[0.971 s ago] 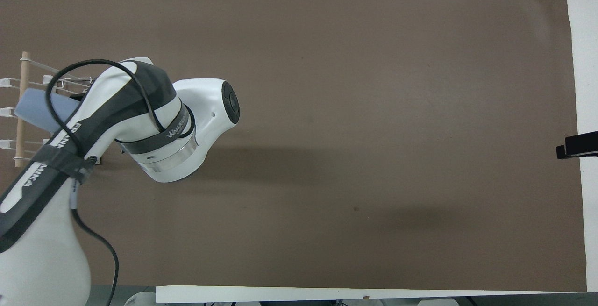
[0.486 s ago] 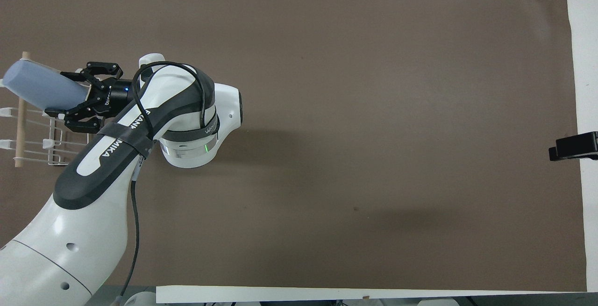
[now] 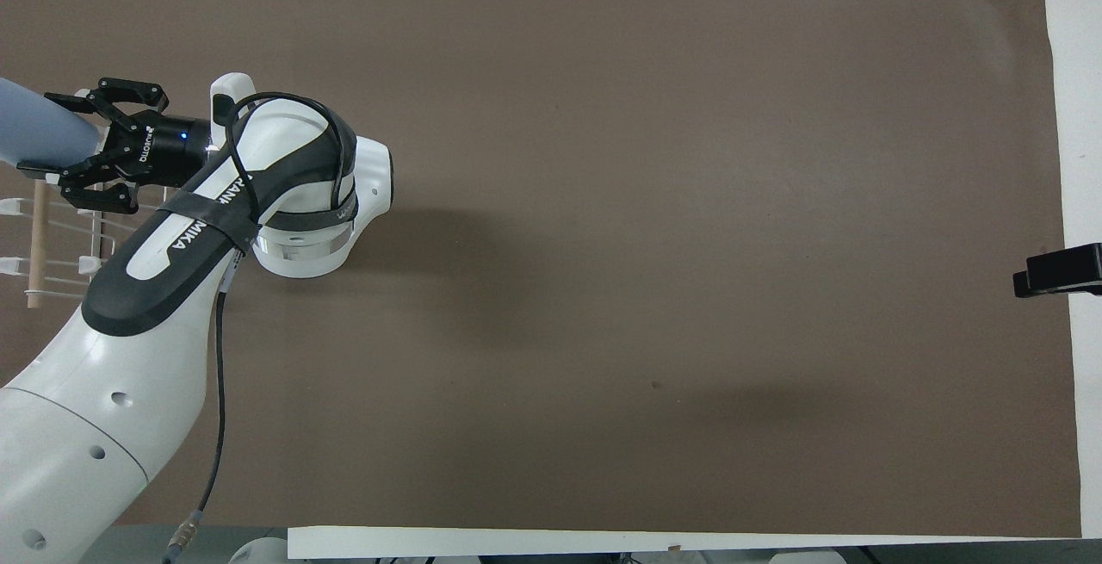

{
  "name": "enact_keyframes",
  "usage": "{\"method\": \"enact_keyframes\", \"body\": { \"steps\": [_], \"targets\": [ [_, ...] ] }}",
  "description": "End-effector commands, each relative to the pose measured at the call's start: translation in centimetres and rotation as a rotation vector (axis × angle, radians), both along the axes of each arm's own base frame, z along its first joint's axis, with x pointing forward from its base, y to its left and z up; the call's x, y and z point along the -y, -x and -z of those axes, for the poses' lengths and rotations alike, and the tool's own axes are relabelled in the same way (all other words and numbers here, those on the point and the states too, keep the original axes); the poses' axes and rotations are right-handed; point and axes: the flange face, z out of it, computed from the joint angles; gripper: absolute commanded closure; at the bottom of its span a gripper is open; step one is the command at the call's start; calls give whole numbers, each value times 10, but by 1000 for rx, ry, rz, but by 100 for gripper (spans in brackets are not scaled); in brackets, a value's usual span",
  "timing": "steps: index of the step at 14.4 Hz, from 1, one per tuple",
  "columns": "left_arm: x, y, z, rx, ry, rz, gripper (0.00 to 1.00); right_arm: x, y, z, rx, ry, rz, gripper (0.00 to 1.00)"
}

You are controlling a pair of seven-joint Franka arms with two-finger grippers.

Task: Hang cup on cup holder
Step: 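Lower the cup onto a rack peg with the left gripper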

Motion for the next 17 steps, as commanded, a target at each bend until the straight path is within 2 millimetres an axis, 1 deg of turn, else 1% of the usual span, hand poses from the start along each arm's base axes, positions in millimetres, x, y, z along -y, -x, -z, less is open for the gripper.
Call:
{"method": "enact_keyframes", "body": {
  "steps": [1,2,3,4,5,8,11,12,17],
  "targets": [
    [-4,-6,31,34,-51,30,100,2,0,-2,-9,8,-2,0],
    [-9,-8,43,34,-60,26,100,2,0,-2,-9,8,-2,0],
    [-12,-8,48,45,-67,24,100,2,0,-2,-9,8,-2,0],
    [-13,-8,53,58,-66,28,100,2,0,-2,-9,8,-2,0],
    [-19,-9,58,57,-68,18,100,2,0,-2,-9,8,-2,0],
    [-22,-11,66,71,-84,37,100,2,0,-2,-9,8,-2,0],
    [-23,-11,70,75,-84,39,100,2,0,-2,-9,8,-2,0],
    [-28,-12,71,79,-83,31,100,2,0,-2,-9,8,-2,0],
    [-33,-12,73,94,-79,34,100,2,0,-2,-9,8,-2,0]
  ]
}}
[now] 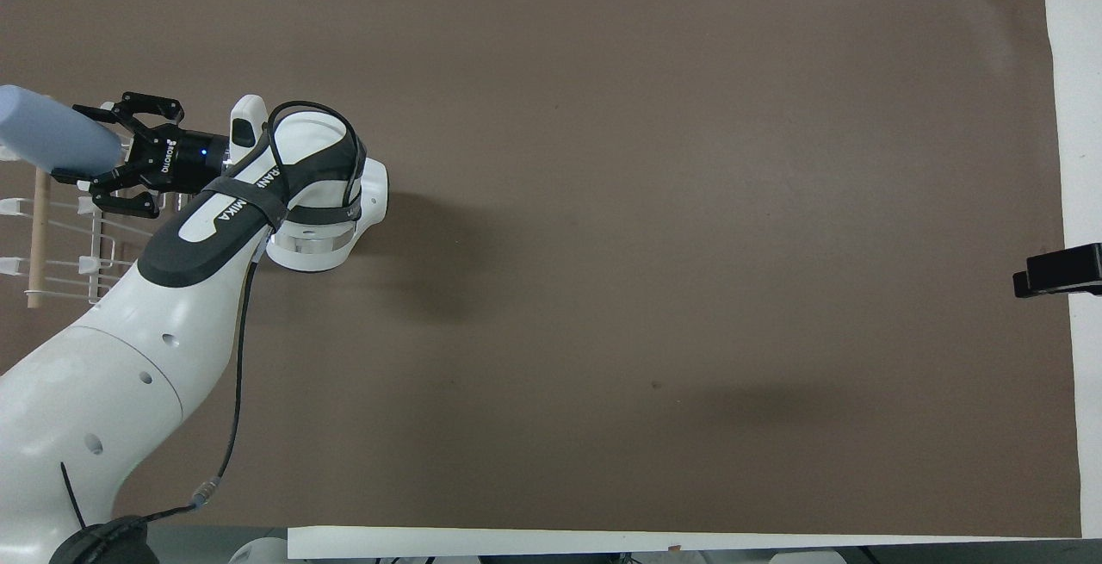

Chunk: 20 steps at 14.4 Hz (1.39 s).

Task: Hang cup on cup holder
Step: 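Lower the cup onto a rack peg with the left gripper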

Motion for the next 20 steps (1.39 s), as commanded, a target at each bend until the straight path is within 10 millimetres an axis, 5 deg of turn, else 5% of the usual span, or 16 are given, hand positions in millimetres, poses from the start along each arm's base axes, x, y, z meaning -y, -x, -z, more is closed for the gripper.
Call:
{"method": "enact_keyframes", "body": {
  "steps": [1,13,19,20],
  "targets": [
    [-9,-4,3,32,-19,5,100,2,0,-2,-9,8,-2,0],
    [-15,-2,44,47,-3,29,98,2,0,-2,-8,8,-2,0],
    [-12,-1,49,53,28,30,1,2,0,-2,-9,8,-2,0],
    [-11,-1,49,52,32,33,0,2,0,-2,-9,8,-2,0]
  ]
}}
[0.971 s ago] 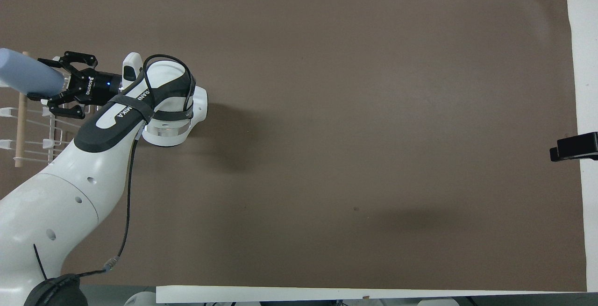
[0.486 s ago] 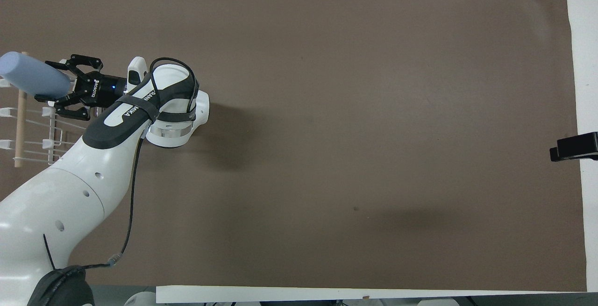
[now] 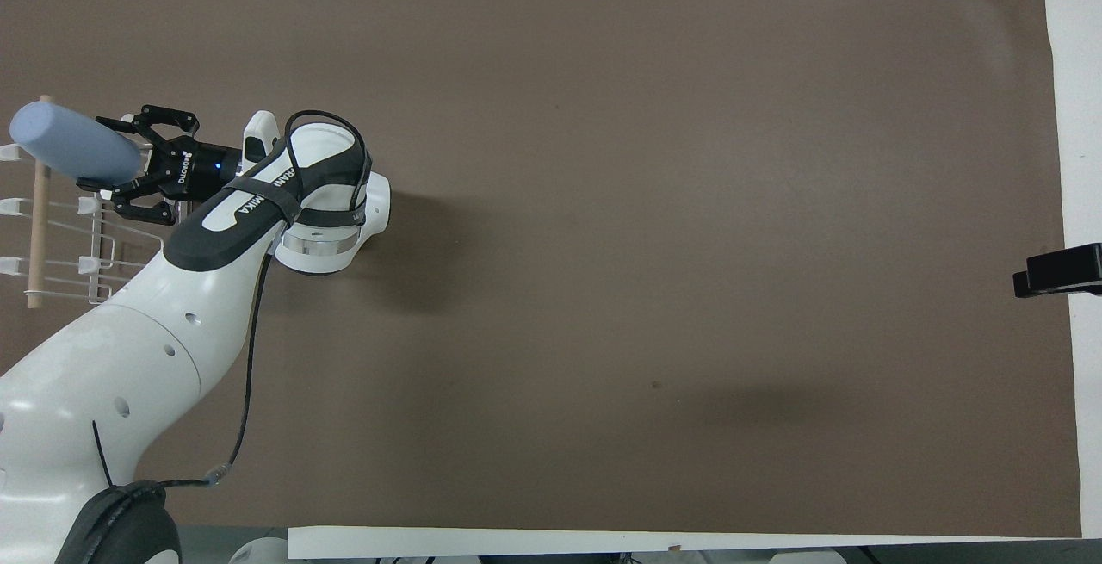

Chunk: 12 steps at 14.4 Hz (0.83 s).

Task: Hang cup on cup holder
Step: 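Lower the cup onto a rack peg with the left gripper, then open the left gripper and release the cup on the peg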

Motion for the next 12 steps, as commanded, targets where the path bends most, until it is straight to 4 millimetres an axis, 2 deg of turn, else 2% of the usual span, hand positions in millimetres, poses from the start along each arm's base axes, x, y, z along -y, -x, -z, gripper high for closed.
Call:
{"method": "enact_keyframes", "body": {
  "steps": [1,3,4,6,7,9,10,12],
  "targets": [
    [-2,-4,3,10,32,1,0,2,0,-2,-9,8,-2,0],
    [0,-7,0,18,37,4,0,2,0,-2,-8,8,-2,0],
    [2,-14,-6,35,49,11,0,2,0,-2,-8,8,-2,0],
    [14,-41,-28,104,89,4,0,2,0,-2,-8,8,-2,0],
    [19,-45,-35,128,102,13,0,2,0,-2,-8,8,-2,0],
    [35,-43,-50,151,125,34,0,2,0,-2,-8,8,-2,0],
    [41,-38,-60,152,168,27,0,2,0,-2,-8,8,-2,0],
    [71,-18,-92,150,290,-19,0,2,0,-2,-8,8,-2,0]
  ]
}}
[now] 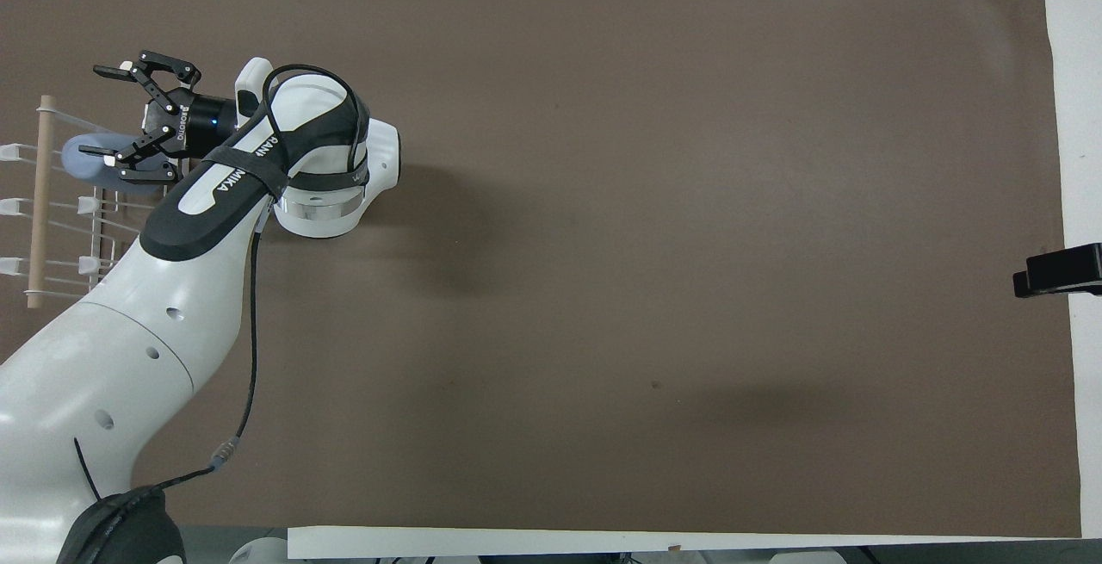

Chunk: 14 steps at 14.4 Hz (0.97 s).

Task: Hang cup on cup holder

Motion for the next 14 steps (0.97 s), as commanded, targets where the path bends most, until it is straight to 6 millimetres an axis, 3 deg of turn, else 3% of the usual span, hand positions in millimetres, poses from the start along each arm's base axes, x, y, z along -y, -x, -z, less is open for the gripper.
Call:
{"method": "enact_keyframes", "body": {
  "steps": [1,3,5,7,8,14],
  "targets": [
    [38,23,-52,-8,167,-25,0,1,0,-2,-8,9,-4,0],
    [54,29,-83,-130,296,-61,0,2,0,-2,-8,8,-2,0],
    [57,30,-100,-200,385,-99,0,2,0,-2,-8,8,-2,0],
    [53,47,-110,-319,506,-134,0,2,0,-2,-8,8,-2,0],
    [59,53,-130,-345,604,-88,0,2,0,-2,-8,8,-2,0],
    [43,83,-216,-676,905,27,0,2,0,-2,-8,8,-2,0]
  ]
}}
